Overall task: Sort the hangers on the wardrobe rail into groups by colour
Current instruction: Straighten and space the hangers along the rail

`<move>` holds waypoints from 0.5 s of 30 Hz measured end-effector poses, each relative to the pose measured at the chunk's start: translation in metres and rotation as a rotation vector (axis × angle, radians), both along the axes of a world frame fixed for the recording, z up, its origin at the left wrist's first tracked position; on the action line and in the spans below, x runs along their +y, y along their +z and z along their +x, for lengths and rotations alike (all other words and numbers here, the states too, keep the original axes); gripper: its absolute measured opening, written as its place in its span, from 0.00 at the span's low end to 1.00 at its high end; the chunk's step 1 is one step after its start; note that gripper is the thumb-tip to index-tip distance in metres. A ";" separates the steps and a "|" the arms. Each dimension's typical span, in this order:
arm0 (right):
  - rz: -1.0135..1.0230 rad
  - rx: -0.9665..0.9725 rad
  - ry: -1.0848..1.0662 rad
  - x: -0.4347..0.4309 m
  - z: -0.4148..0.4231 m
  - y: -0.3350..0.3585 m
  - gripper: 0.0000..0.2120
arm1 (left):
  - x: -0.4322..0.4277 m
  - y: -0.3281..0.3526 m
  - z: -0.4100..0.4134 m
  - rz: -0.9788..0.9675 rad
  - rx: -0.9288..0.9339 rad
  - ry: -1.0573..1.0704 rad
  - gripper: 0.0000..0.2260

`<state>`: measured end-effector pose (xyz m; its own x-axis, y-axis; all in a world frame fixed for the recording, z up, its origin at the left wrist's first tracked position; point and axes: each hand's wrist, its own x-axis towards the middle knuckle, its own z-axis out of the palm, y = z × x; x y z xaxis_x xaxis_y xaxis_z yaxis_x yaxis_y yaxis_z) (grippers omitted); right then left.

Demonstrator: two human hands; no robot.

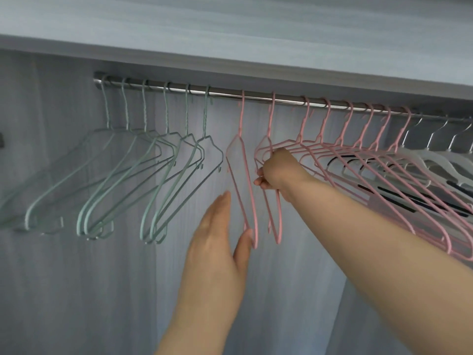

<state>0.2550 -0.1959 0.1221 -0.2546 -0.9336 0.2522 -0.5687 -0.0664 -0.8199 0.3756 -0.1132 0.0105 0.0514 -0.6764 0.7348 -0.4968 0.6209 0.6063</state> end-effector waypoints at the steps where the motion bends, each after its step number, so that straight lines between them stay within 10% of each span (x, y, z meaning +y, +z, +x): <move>1: 0.002 0.030 -0.016 -0.004 -0.001 -0.001 0.16 | -0.001 -0.002 -0.002 0.083 -0.012 -0.049 0.28; 10: -0.280 0.654 -0.119 0.021 0.018 0.012 0.22 | -0.007 -0.020 -0.004 0.088 -0.064 -0.168 0.31; 15: 0.029 0.733 -0.095 0.011 0.041 0.013 0.20 | -0.019 -0.018 -0.007 0.189 -0.124 -0.195 0.31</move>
